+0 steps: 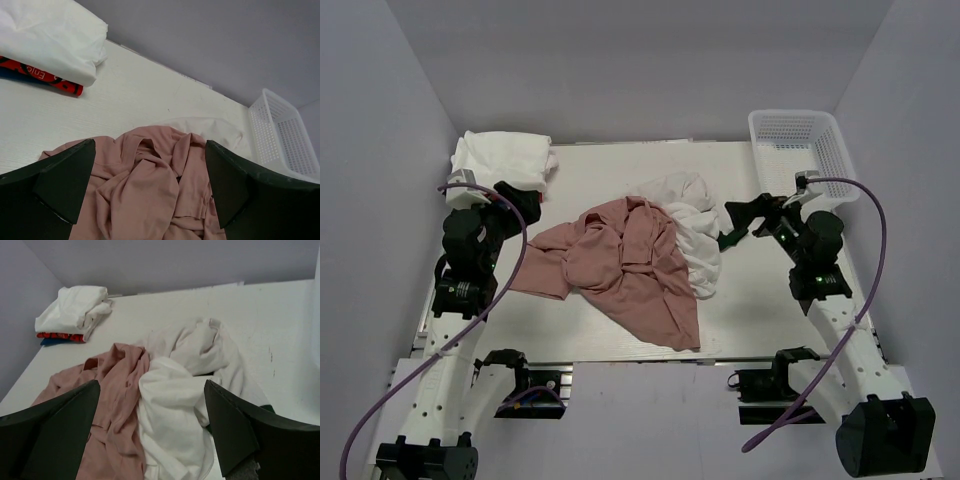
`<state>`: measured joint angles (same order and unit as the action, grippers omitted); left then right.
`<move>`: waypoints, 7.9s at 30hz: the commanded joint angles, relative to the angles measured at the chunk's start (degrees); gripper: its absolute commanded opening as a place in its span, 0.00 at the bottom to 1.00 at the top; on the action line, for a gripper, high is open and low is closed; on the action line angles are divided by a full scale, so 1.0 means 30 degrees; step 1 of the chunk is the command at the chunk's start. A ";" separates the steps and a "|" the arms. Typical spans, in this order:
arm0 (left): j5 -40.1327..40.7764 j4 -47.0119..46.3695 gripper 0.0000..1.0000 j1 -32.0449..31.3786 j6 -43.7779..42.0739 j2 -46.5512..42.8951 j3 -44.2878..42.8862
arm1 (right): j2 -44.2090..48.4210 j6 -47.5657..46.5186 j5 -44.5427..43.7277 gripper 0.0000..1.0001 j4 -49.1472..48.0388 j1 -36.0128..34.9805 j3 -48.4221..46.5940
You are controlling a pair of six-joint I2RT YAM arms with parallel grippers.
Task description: Fold and stack the t-shirts
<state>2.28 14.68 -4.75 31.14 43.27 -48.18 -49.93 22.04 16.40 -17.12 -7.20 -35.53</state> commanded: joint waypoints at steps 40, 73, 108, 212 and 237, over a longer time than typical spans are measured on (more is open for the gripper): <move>-0.2666 -0.0117 1.00 -0.0115 0.0081 0.2978 0.0358 | -1.2010 -0.2659 -0.3941 0.90 0.7290 -0.5449 -0.7993; -0.3779 -0.0644 1.00 -0.0115 -0.0095 0.1779 0.0417 | -0.9812 -0.7022 -1.4049 0.00 0.4278 -0.9553 -1.7732; -0.2519 -0.0291 1.00 -0.0115 -0.0974 0.3477 -0.0286 | -1.9186 -1.5905 -1.5266 0.00 -0.4436 0.3102 -3.0731; 0.6762 0.1992 0.00 -0.5329 -0.4402 0.6461 -1.0863 | 0.0007 -0.4682 -1.5605 0.00 0.3539 -0.3137 -0.6176; 0.3024 0.4803 1.00 -0.4187 -0.2825 1.5525 -1.0489 | -1.0223 -0.1257 -1.0272 0.90 0.9399 -0.2668 -0.8086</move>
<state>18.09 32.64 -16.62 21.93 97.41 -84.71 -82.81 14.11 -16.23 11.27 -15.42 -64.05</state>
